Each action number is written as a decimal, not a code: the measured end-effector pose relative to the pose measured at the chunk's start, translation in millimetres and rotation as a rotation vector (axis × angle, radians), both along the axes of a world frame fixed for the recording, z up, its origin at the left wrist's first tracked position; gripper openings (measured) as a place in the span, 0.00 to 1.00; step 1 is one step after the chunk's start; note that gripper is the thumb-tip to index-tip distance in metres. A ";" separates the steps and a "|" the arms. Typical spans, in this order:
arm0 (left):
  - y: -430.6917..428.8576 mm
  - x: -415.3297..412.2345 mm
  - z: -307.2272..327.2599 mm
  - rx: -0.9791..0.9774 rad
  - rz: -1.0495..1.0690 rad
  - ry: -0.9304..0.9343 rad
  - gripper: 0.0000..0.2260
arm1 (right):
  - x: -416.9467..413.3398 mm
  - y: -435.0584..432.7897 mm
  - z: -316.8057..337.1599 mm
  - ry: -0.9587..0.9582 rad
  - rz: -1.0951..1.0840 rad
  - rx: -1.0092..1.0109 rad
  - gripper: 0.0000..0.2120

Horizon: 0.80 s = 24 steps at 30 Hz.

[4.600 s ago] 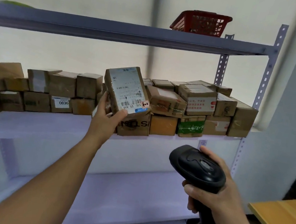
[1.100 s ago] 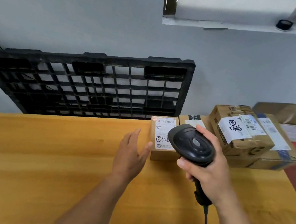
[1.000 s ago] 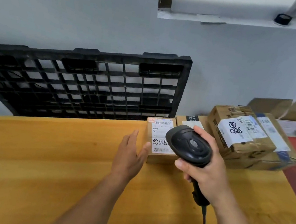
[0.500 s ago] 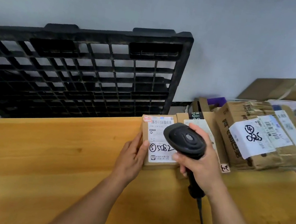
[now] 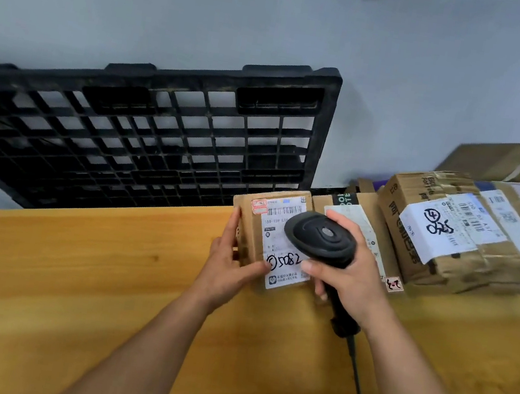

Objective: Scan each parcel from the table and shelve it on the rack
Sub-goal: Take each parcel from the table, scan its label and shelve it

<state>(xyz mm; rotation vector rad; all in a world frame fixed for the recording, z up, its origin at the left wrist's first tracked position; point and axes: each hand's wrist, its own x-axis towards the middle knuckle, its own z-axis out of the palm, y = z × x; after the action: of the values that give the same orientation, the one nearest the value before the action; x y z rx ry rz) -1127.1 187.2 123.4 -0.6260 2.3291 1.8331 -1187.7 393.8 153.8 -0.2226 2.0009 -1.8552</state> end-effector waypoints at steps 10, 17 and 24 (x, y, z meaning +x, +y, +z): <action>1.0 63.3 32.0 -0.085 0.159 0.088 0.55 | 77.4 23.1 69.2 0.100 0.129 -0.173 0.38; 19.3 109.4 49.2 -0.072 0.236 0.180 0.55 | 138.1 50.6 97.1 0.154 0.199 -0.248 0.38; 42.0 164.3 65.2 -0.080 0.279 0.270 0.52 | 191.0 76.9 107.4 0.176 0.260 -0.255 0.38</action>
<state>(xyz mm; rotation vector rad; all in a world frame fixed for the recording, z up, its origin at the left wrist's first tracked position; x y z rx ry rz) -962.8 229.2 188.6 -0.7941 2.6106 2.0644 -996.6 470.7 261.1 -0.7066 1.7368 -1.9694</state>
